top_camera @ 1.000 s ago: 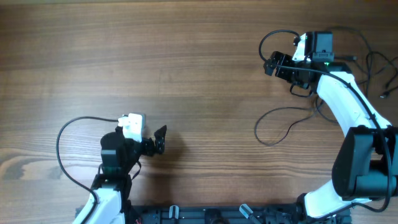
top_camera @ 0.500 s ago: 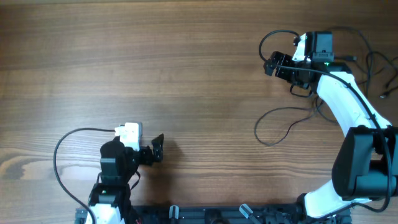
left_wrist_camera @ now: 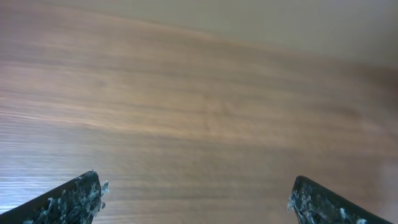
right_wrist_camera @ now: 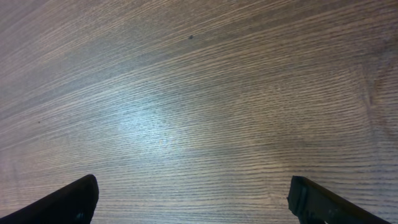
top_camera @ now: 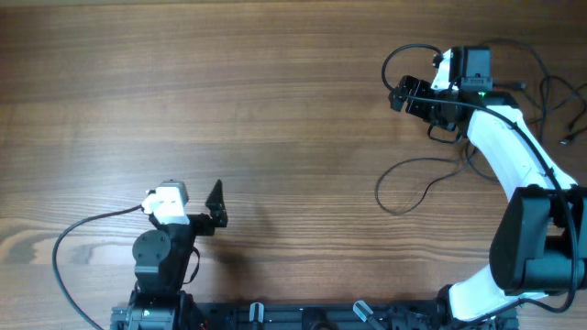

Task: Untangle cables

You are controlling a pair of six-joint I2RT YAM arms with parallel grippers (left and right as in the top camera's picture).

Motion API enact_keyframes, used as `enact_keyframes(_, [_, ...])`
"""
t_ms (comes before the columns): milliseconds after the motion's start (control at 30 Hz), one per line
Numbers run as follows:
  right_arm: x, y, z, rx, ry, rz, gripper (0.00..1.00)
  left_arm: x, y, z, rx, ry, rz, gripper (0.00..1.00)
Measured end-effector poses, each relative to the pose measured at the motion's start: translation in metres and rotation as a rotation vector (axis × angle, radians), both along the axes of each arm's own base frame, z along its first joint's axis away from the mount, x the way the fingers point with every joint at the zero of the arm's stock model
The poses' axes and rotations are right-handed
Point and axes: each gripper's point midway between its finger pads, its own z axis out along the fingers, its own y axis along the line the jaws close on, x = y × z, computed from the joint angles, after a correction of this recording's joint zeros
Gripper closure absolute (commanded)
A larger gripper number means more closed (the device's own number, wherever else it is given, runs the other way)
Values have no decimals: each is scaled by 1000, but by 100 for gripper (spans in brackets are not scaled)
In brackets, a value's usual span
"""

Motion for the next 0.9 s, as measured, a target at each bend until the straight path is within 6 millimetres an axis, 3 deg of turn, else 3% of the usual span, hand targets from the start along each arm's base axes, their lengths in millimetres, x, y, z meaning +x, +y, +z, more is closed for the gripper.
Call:
enact_keyframes(200, [0, 0, 0, 0, 0, 0, 0, 0, 26, 19, 8, -85, 116, 0])
enact_keyframes(400, [0, 0, 0, 0, 0, 0, 0, -4, 31, 45, 23, -198, 137, 0])
enact_keyframes(900, [0, 0, 0, 0, 0, 0, 0, -4, 30, 46, 24, -200, 136, 0])
